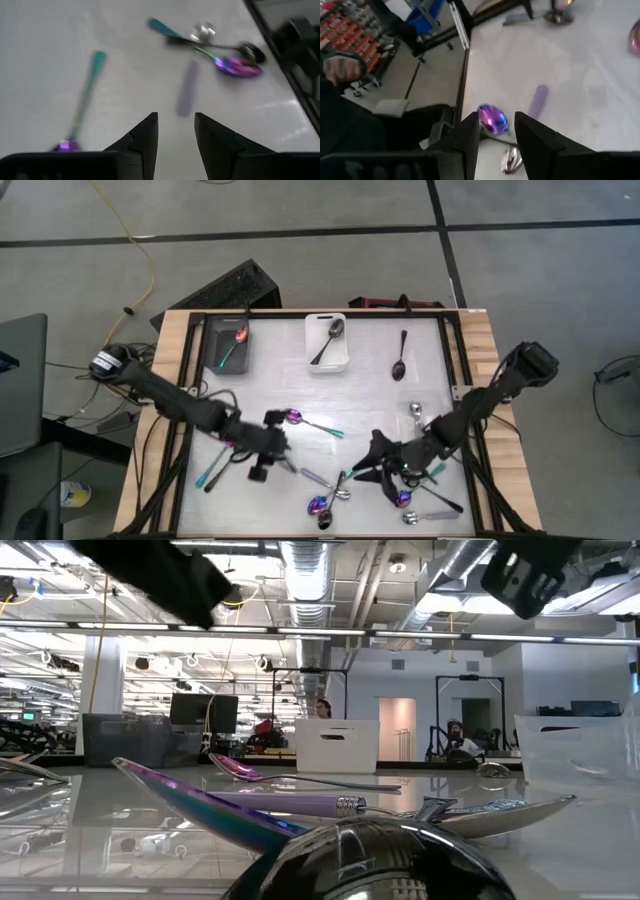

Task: Sort silverware by color (type)
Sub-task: Put the blue spoon into the black bin

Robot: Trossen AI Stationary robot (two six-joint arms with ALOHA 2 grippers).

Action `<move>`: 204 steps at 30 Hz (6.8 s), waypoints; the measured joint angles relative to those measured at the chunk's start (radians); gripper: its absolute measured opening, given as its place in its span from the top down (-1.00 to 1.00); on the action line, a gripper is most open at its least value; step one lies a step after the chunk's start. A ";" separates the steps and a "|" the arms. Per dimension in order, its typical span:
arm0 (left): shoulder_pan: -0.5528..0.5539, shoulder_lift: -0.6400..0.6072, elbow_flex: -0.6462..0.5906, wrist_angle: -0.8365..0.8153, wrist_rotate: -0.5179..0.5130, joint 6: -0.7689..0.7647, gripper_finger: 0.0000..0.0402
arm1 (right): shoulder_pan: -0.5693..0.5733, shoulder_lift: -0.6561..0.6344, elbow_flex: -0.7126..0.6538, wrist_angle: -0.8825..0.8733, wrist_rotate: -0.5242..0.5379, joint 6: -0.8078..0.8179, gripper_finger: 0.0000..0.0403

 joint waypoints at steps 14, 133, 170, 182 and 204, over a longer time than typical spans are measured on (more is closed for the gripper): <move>-0.146 0.005 -0.122 0.202 -0.073 -0.051 0.43 | 0.067 0.209 0.292 -0.316 -0.008 0.142 0.27; -0.117 0.006 -0.121 0.219 -0.106 -0.036 0.43 | 0.174 0.035 0.614 -1.102 0.280 -0.156 0.87; 0.382 -0.043 -0.526 1.340 0.118 0.105 0.43 | -0.550 0.213 0.140 0.522 -0.186 -0.561 0.88; 0.469 -0.043 -0.526 1.302 0.150 0.081 0.43 | -0.599 0.225 0.157 0.523 -0.187 -0.592 0.87; 0.514 -0.037 -0.404 1.166 0.187 0.095 0.43 | -0.604 0.225 0.157 0.503 -0.186 -0.600 0.87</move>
